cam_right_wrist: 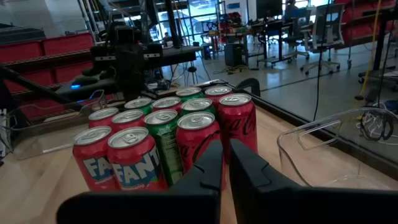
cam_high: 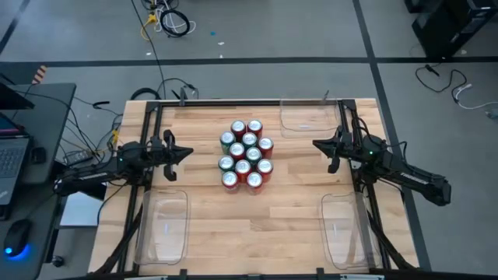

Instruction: Sort soda cans

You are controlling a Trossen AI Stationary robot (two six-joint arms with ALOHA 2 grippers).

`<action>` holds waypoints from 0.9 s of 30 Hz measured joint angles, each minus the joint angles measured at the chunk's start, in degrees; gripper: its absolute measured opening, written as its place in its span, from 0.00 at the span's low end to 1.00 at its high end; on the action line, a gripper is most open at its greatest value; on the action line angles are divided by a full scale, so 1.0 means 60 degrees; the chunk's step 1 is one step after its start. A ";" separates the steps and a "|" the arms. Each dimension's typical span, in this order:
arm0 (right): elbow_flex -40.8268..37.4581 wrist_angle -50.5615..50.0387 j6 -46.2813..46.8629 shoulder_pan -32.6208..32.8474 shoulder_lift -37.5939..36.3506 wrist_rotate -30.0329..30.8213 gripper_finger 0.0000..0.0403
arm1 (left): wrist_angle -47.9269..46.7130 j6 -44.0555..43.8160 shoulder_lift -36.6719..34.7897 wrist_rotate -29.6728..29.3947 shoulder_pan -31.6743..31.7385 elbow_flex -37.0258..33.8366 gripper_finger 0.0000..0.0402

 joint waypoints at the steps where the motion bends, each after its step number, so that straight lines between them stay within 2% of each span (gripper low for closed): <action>1: 0.0000 -0.0001 0.0000 -0.0002 -0.0001 0.0000 0.04 | 0.0000 0.0000 0.0000 0.0000 0.0000 -0.0003 0.02; 22: 0.0000 0.0005 0.0000 -0.0002 -0.0001 0.0000 0.04 | 0.0005 0.0000 0.0000 -0.0004 -0.0001 -0.0002 0.02; 27: 0.0000 0.0553 -0.0364 -0.0002 -0.0001 0.0001 0.04 | 0.0278 0.0000 0.0000 -0.0004 -0.0003 -0.0002 0.02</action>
